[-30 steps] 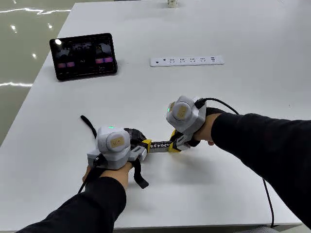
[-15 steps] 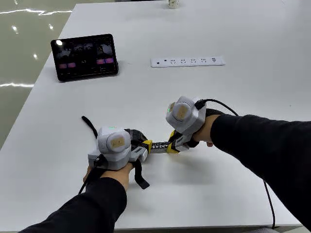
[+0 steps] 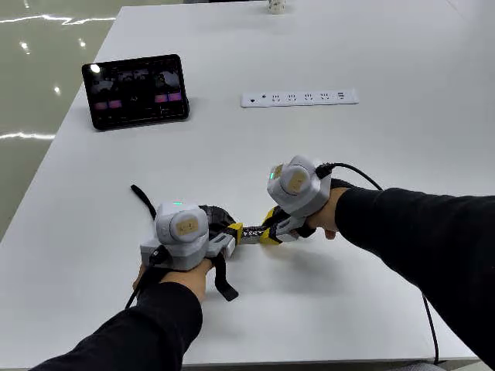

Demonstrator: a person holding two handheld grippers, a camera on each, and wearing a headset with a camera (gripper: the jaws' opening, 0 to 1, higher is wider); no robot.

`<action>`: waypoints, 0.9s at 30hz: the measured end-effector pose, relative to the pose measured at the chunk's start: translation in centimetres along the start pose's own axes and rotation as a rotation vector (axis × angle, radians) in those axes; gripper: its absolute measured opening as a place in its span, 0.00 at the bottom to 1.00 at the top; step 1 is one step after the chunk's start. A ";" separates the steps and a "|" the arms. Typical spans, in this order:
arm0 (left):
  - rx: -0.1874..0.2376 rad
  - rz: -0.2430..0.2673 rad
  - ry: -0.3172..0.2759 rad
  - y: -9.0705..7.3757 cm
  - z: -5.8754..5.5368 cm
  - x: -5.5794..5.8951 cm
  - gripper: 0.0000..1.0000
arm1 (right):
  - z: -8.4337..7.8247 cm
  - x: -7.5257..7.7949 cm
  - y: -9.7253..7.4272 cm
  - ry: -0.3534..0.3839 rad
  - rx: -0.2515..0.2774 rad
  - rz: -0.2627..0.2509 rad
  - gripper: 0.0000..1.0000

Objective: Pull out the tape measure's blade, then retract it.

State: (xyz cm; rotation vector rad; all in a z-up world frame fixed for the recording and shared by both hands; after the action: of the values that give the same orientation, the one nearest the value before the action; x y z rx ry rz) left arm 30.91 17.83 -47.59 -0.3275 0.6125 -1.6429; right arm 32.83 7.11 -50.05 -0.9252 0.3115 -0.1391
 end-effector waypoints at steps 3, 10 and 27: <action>0.000 0.000 0.000 0.0 0.0 0.0 0.61 | 0.2 -0.1 0.1 0.001 0.006 0.003 0.11; -0.001 -0.003 -0.001 0.1 0.0 0.0 0.61 | 0.7 -0.4 0.4 -0.032 -0.009 0.006 0.11; -0.004 -0.005 -0.009 0.1 0.1 -0.1 0.61 | 2.1 -1.4 1.5 -0.052 0.000 0.031 0.11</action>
State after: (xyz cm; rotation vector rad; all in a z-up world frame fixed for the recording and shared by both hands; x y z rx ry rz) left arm 31.01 17.88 -47.55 -0.3390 0.6083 -1.6445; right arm 32.19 9.94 -49.81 -0.9224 0.2772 -0.0864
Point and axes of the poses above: the centre of the closed fingertips' face, and the gripper's own axes: y roughly forward along the fingers, x roughly to its right, z roughly out of its top, the point moved 3 cm from there along -y, roughly backward along the fingers, and after that the axes turned 15 degrees about y, right-handed, at the moved point
